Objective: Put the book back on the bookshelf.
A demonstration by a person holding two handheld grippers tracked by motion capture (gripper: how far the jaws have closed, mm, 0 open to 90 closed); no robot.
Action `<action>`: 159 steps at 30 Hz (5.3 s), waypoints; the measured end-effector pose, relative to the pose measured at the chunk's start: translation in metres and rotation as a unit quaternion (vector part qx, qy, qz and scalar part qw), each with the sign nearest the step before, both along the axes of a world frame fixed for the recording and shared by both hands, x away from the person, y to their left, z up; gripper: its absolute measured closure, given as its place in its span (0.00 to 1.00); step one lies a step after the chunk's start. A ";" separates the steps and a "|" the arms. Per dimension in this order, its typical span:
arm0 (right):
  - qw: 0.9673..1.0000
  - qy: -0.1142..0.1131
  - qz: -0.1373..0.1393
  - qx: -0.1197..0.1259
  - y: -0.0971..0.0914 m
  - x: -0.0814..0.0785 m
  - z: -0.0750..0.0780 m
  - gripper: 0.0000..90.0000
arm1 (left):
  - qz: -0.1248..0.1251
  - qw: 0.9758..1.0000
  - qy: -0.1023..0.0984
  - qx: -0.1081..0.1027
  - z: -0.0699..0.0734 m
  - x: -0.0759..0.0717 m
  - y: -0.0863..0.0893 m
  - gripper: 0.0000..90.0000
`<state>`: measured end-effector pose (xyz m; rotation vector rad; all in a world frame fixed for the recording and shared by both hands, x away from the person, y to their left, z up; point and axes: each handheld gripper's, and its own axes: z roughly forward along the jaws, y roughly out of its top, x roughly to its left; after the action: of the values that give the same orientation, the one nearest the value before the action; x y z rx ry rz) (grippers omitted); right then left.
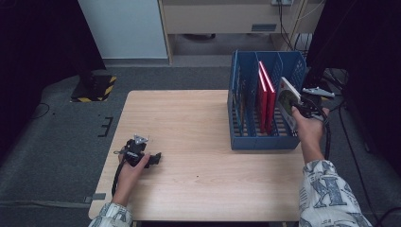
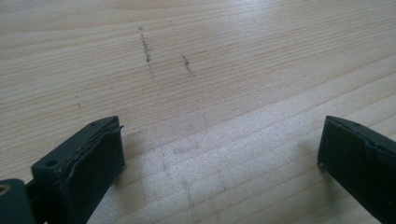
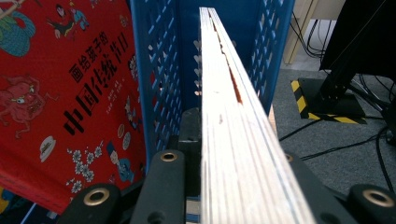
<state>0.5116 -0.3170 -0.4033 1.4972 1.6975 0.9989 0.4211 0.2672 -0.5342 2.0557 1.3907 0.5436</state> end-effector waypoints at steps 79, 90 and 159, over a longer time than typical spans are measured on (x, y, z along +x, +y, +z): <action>0.996 0.082 0.009 -0.042 0.019 0.002 -0.051 0.83 | -0.004 1.000 0.007 0.003 0.001 0.000 -0.001 0.00; 0.996 0.082 0.009 -0.034 0.019 0.001 -0.052 0.83 | -0.004 1.000 0.007 0.003 0.001 0.000 -0.001 0.00; 0.998 -0.026 0.053 0.015 0.026 -0.045 -0.055 0.59 | -0.006 1.000 0.009 0.003 0.002 0.000 -0.002 0.00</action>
<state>0.4668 -0.2911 -0.4586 1.4009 1.7471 1.1128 0.4213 0.2648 -0.5324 2.0777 1.3881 0.5261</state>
